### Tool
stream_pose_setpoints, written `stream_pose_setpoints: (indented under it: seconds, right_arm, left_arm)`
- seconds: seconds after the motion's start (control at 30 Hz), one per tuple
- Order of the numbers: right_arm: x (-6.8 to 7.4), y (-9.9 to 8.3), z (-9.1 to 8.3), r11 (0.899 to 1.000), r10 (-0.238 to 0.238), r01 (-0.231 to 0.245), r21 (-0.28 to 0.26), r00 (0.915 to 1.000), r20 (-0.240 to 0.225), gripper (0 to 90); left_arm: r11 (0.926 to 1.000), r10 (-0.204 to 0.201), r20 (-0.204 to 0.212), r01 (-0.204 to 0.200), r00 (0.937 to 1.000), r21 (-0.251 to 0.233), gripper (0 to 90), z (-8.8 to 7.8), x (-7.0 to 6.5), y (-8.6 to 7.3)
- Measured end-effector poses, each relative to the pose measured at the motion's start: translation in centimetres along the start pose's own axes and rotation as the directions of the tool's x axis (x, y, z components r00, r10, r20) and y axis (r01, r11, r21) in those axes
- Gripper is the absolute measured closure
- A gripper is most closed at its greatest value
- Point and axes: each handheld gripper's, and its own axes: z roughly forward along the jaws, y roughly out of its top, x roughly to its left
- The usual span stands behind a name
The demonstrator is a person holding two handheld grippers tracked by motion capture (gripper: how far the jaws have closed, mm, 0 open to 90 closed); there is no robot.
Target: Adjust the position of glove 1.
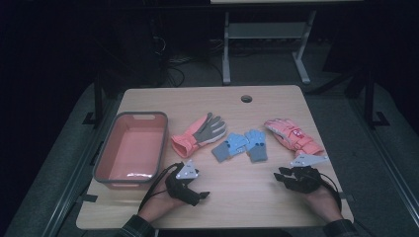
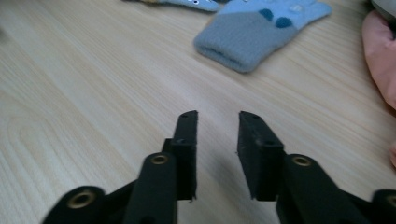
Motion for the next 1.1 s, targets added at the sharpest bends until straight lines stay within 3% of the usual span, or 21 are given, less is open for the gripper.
stream_pose_setpoints:
  seconds: [0.07,0.3,0.7,1.1]
  right_arm:
    - [-0.3,0.5,0.4,1.000,0.002,-0.002,0.002,0.9998,-0.020,78.8]
    - [-0.8,1.5,1.4,1.000,-0.011,0.012,0.009,0.9992,-0.039,89.5]
    - [-2.1,4.0,3.0,1.000,-0.007,0.007,0.000,0.9958,-0.091,90.0]
    - [-3.1,6.3,5.2,1.000,-0.010,0.010,0.000,0.9950,-0.099,89.9]
  left_arm:
    - [1.0000,-0.001,0.001,0.001,1.0000,0.002,12.7,0.0,0.0,0.0]
    - [1.0000,0.003,0.004,-0.003,1.0000,-0.001,12.9,0.0,0.1,0.0]
    - [1.0000,0.000,0.003,0.000,1.0000,0.001,13.0,0.0,0.0,0.0]
    - [1.0000,-0.003,0.005,0.003,1.0000,0.002,13.0,0.0,0.0,0.0]
